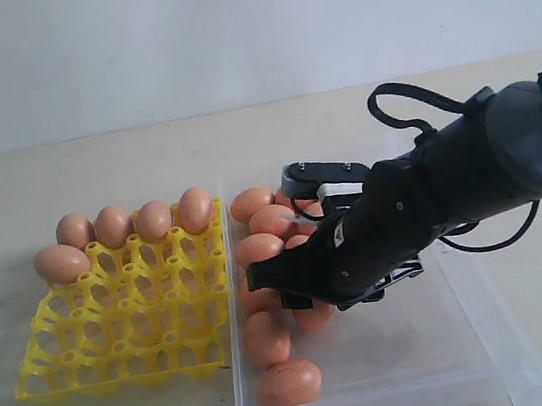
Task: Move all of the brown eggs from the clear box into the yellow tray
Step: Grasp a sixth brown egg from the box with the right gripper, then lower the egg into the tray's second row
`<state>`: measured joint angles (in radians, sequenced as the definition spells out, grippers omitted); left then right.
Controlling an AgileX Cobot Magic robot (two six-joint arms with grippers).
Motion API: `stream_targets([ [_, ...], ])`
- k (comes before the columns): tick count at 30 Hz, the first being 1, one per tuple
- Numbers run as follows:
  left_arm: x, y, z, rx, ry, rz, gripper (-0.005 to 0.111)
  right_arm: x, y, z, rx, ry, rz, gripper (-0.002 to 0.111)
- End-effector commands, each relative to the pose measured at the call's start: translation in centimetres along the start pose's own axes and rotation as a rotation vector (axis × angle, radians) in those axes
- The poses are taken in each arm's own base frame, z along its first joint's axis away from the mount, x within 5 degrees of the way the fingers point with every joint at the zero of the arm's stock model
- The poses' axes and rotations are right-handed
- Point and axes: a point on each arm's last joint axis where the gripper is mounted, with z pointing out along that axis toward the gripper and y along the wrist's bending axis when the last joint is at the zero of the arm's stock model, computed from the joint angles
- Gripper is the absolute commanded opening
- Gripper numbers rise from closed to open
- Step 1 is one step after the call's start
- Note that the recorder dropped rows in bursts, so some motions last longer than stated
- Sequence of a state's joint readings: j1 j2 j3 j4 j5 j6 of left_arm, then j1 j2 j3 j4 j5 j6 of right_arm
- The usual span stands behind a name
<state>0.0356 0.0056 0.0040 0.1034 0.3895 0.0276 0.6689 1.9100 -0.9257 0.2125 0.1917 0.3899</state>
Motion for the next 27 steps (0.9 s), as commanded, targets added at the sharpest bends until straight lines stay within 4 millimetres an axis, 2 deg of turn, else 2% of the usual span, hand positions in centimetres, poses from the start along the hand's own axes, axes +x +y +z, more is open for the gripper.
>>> stream_targets([
  [1, -0.2, 0.0, -0.1, 0.005, -0.019, -0.006, 0.000, 0.3, -0.3, 0.6, 0.035, 0.070, -0.031, 0.021],
  [3, -0.2, 0.0, -0.1, 0.005, -0.019, -0.006, 0.000, 0.2, -0.3, 0.1, 0.039, 0.080, -0.065, 0.000],
  [5, -0.2, 0.0, -0.1, 0.005, -0.019, -0.006, 0.000, -0.1, 0.0, -1.0, 0.030, 0.059, -0.099, 0.000],
  [8, -0.2, 0.0, -0.1, 0.005, -0.019, -0.006, 0.000, -1.0, 0.5, -4.1, -0.009, -0.040, -0.150, 0.000],
  [12, -0.2, 0.0, -0.1, 0.005, -0.019, -0.006, 0.000, -2.8, 2.8, -9.3, -0.141, -0.375, -0.378, 0.000],
  [15, -0.2, 0.0, -0.1, 0.005, -0.019, -0.006, 0.000, -3.6, 4.9, -10.8, -0.213, -0.582, -0.520, 0.000],
  [17, -0.2, 0.0, -0.1, 0.005, -0.019, -0.006, 0.000, -3.9, 6.3, -10.6, -0.249, -0.676, -0.613, 0.000],
  [19, -0.2, 0.0, -0.1, 0.005, -0.019, -0.006, 0.000, -4.2, 7.7, -9.5, -0.284, -0.747, -0.696, 0.000],
  [22, -0.2, 0.0, -0.1, 0.005, -0.019, -0.006, 0.000, -4.6, 9.7, -7.0, -0.327, -0.790, -0.797, 0.000],
  [27, -0.2, 0.0, -0.1, 0.005, -0.019, -0.006, 0.000, -5.4, 12.6, -2.0, -0.369, -0.758, -0.915, 0.000],
])
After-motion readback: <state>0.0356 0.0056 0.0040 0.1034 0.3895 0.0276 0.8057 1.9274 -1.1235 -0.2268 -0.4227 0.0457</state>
